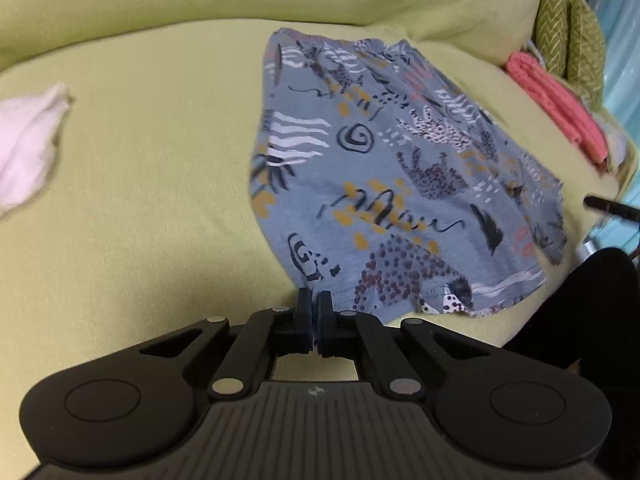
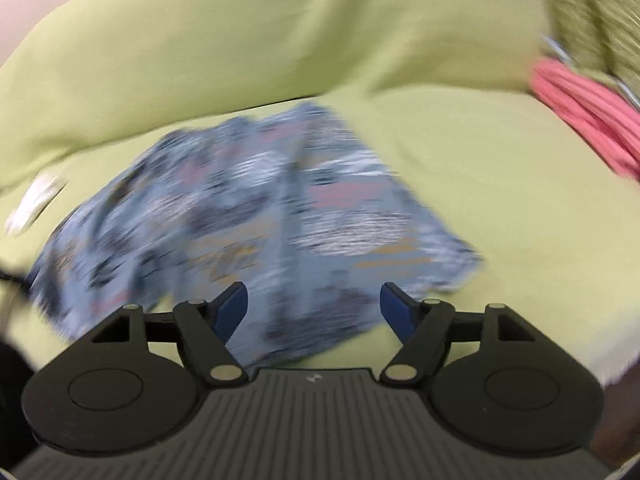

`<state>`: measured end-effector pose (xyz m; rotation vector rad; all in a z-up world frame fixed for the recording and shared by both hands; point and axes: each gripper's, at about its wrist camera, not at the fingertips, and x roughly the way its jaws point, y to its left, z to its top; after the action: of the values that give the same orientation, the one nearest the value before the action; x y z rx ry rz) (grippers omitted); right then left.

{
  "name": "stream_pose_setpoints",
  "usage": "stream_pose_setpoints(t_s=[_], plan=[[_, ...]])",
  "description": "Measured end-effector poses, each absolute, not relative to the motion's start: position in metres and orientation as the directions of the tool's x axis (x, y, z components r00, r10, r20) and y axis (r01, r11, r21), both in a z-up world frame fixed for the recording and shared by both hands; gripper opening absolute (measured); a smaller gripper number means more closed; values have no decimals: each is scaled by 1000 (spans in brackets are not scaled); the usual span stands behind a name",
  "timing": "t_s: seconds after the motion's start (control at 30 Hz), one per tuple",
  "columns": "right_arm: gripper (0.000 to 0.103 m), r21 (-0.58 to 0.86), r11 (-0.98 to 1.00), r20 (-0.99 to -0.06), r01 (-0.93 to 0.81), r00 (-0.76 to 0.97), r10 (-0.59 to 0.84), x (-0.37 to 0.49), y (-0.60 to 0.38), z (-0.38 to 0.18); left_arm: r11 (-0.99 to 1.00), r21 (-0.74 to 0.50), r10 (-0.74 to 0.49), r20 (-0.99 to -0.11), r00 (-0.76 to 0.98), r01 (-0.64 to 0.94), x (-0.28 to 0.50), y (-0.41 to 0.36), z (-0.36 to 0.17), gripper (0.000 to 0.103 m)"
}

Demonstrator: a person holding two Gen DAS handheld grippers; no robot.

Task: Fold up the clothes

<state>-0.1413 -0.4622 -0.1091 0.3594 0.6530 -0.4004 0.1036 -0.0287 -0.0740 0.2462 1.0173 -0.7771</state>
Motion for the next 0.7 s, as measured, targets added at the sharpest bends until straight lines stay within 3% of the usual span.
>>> stream_pose_setpoints(t_s=[0.23, 0.33, 0.53, 0.7], plan=[[66, 222, 791, -700, 570, 658, -278, -137, -549, -134, 759, -96, -392, -857, 334, 644, 112, -11, -68, 0], [61, 113, 823, -727, 557, 611, -313, -115, -560, -137, 757, -74, -369, -869, 330, 650, 114, -19, -72, 0], [5, 3, 867, -803, 498, 518, -294, -82, -563, -152, 751, -71, -365, -873, 324, 657, 117, -19, -73, 1], [1, -40, 824, -771, 565, 507, -385, -91, -571, -139, 744, -55, -360, -872, 331, 666, 115, -18, -71, 1]])
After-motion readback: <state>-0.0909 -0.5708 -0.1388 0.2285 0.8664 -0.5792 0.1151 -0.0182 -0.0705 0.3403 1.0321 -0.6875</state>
